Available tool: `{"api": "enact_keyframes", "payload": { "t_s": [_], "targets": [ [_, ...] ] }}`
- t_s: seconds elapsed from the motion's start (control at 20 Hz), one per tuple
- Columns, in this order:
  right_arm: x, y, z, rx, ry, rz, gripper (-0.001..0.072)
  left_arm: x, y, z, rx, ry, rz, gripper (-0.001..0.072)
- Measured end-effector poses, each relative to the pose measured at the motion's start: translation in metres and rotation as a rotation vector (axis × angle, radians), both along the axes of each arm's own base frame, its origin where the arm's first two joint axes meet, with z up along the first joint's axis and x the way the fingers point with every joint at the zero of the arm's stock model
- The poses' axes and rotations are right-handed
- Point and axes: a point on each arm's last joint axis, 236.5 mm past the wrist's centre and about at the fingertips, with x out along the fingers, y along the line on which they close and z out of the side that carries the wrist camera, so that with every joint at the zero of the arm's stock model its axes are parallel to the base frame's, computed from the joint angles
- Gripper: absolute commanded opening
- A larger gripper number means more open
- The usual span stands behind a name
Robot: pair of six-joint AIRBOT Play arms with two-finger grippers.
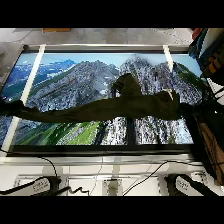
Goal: Fold the clothes and pants, and hang the long-sleeved shirts on hangers.
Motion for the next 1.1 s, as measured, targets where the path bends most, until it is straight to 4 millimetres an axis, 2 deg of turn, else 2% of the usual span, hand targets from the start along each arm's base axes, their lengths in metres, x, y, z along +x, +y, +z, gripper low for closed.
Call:
{"api": "enact_keyframes", "payload": {
  "t_s": [0.15,0.3,0.35,0.45,0.5,0.75,0.85,1.0,1.1],
  "targets": [
    [-0.044,-0.012,-0.008,-0.082,0.135,0.041,0.0026,-0.015,0.008,-0.008,0.036,0.052,-0.011,0.0015],
    [-0.067,-0.02,-0.011,-0.122,0.215,0.043,0.0026,-0.022,0.013,-0.01,0.057,0.077,-0.018,0.0021],
    [-0.071,-0.021,-0.011,-0.129,0.23,0.043,0.0027,-0.023,0.014,-0.011,0.061,0.083,-0.019,0.0113],
    [-0.075,-0.024,-0.012,-0.143,0.244,0.042,0.0027,-0.024,0.016,-0.011,0.07,0.086,-0.023,0.0681],
    [-0.076,-0.025,-0.012,-0.147,0.248,0.041,0.0027,-0.025,0.016,-0.011,0.071,0.09,-0.022,0.071],
    [-0.078,-0.027,-0.012,-0.157,0.255,0.039,0.0028,-0.026,0.017,-0.012,0.072,0.093,-0.017,0.07],
    [-0.078,-0.028,-0.012,-0.159,0.255,0.038,0.0028,-0.028,0.019,-0.012,0.067,0.093,0.002,0.0618],
    [-0.078,-0.028,-0.012,-0.161,0.253,0.037,0.0027,-0.04,0.028,-0.014,0.039,0.097,0.083,0.0624],
    [-0.076,-0.03,-0.012,-0.166,0.243,0.035,0.0028,-0.043,0.027,-0.019,-0.022,0.078,0.154,0.0624]
  ]
}}
